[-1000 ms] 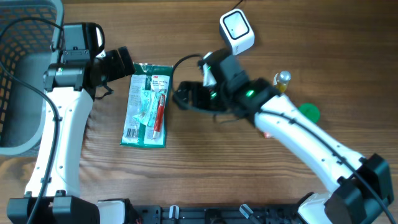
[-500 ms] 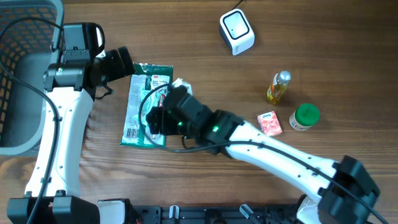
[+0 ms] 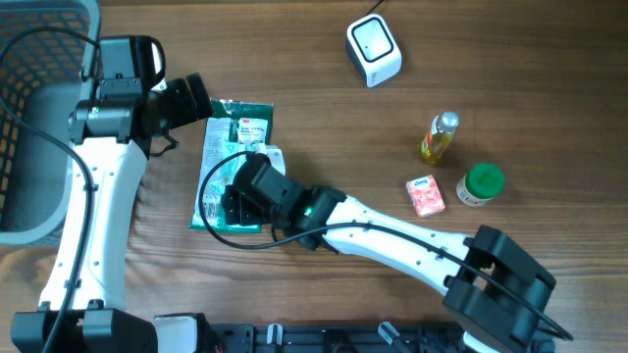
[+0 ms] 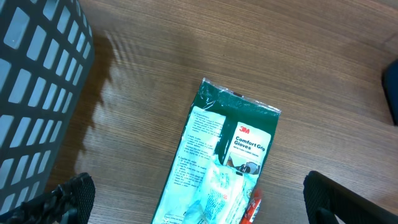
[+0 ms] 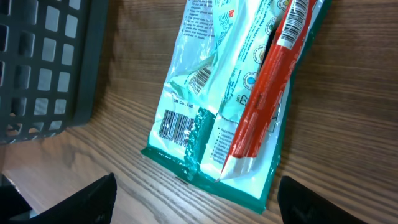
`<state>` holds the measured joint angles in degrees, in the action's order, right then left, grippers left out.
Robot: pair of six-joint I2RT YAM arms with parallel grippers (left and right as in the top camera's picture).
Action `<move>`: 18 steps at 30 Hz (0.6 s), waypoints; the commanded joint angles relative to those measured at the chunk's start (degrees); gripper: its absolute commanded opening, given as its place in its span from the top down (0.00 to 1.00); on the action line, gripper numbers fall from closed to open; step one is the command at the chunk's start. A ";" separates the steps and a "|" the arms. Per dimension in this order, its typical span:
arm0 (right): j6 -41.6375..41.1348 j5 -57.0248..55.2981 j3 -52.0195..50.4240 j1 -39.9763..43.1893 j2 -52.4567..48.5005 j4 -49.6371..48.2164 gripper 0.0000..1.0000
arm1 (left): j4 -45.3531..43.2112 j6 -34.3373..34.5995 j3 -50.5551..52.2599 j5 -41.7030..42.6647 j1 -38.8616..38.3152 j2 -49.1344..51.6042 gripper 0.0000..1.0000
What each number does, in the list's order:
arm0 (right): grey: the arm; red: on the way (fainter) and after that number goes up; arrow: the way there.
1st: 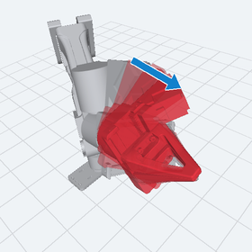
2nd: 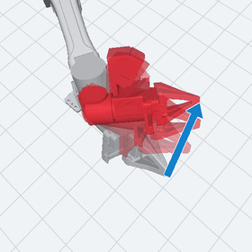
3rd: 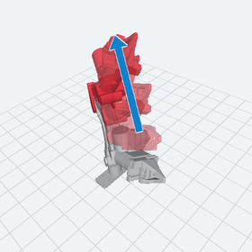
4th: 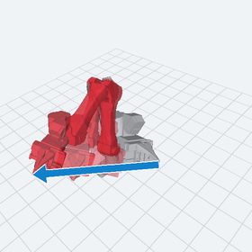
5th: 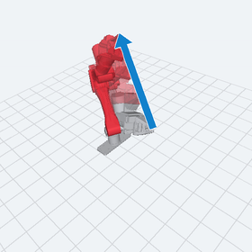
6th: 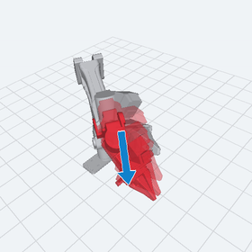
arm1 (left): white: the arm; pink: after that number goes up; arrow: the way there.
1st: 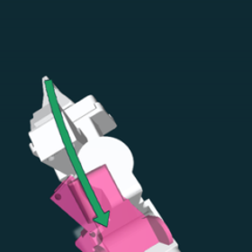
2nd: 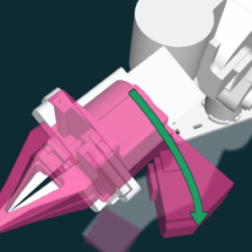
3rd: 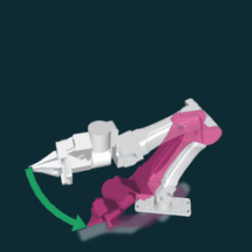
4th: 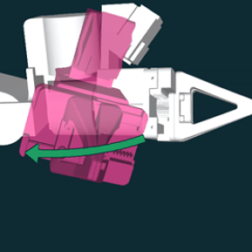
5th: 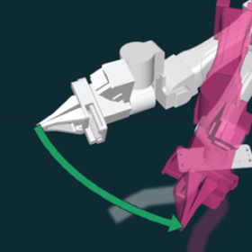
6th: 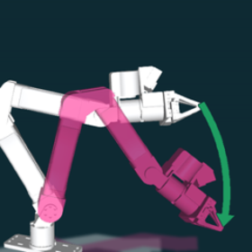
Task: Scan the item barcode
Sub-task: 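Lower the right gripper and close it on the red tube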
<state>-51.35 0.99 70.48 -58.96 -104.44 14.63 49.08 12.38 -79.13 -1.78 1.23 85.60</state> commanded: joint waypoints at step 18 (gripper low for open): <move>1.77 -4.24 -0.52 -2.38 -4.44 -2.60 0.32 | -0.15 0.50 -0.81 0.26 0.22 -0.42 0.00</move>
<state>-49.84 -1.08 70.48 -61.10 -106.69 11.90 49.08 12.38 -79.13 -1.78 1.23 85.60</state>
